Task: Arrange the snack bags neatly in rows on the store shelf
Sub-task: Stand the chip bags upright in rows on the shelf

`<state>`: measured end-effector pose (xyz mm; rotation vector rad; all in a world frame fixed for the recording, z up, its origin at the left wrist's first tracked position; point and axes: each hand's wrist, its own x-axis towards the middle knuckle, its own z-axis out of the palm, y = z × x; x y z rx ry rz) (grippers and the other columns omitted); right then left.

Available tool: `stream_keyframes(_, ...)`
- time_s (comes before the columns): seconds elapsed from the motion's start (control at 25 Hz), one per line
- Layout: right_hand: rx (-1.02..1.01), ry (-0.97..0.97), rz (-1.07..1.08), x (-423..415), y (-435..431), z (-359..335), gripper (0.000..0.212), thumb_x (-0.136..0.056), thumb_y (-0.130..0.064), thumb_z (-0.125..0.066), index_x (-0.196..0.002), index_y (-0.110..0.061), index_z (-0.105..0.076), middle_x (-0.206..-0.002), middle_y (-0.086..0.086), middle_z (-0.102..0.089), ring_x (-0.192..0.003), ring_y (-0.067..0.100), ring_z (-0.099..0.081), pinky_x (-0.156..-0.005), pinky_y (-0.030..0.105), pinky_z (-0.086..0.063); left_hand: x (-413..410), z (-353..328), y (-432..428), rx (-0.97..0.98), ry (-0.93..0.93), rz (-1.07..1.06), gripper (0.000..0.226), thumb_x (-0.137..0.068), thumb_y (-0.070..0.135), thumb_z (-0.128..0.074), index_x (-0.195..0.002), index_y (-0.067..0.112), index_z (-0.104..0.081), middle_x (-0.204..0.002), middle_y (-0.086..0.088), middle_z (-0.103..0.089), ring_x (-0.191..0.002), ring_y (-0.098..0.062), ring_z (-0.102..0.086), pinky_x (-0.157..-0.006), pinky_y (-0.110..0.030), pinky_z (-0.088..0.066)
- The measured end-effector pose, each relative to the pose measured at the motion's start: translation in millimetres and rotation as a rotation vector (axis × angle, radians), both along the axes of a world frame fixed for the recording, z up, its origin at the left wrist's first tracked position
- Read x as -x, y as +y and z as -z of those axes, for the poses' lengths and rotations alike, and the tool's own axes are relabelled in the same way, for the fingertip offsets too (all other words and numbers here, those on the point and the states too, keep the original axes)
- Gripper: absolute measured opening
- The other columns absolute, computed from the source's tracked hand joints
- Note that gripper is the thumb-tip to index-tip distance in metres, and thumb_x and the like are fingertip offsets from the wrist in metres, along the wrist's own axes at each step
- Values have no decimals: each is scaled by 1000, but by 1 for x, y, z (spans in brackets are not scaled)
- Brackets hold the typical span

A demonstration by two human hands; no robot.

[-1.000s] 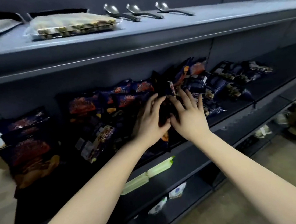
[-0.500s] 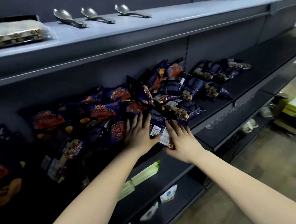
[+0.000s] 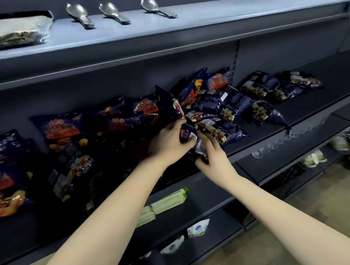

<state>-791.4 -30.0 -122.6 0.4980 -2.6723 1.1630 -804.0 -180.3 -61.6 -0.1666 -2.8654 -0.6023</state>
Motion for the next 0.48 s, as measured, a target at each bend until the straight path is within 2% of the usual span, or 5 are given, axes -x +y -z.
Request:
stream_keyframes(0.12, 175, 74, 7, 5, 0, -16, 65, -79, -10, -50, -142, -14, -35, -145, 13, -38, -134, 26, -37, -104, 28, -33, 1, -28, 2, -211, 112, -25, 51, -88, 60, -38, -132, 35, -40, -121, 3, -61, -101, -23, -62, -81, -27, -49)
stream_keyframes(0.2, 328, 99, 8, 8, -1, -32, 61, -79, -12, -45, -140, -12, -38, -142, 8, -44, -131, 18, -41, -107, 25, -32, 3, -50, -2, -547, 124, 26, 51, -92, 54, -23, -133, 30, -41, -128, 7, -58, -112, -10, -54, -86, -16, -35)
stream_keyframes(0.28, 456, 61, -19, 8, -9, -48, 54, -86, -9, -43, -140, -17, -38, -140, -1, -45, -126, 11, -44, -105, 21, -34, 4, -69, -18, -864, 129, 41, 49, -97, 46, -15, -137, 27, -37, -130, 7, -56, -117, -4, -44, -92, -18, -29)
stream_keyframes(0.4, 747, -156, -157, 7, -33, -68, 41, -97, -4, -36, -132, -21, -43, -133, 0, -51, -120, 13, -51, -99, 24, -44, -3, -78, -66, -1035, 205, -60, 54, -86, 64, -29, -133, 38, -35, -136, 13, -45, -127, -8, -40, -96, -25, -32)
stream_keyframes(0.48, 1059, -406, -256, 5, -54, -78, 32, -99, -3, -28, -120, -17, -49, -116, 5, -60, -105, 20, -59, -87, 33, -54, -19, -74, -99, -1047, 230, -210, 81, -64, 80, -48, -135, 41, -36, -145, 11, -39, -131, -11, -40, -107, -31, -30)
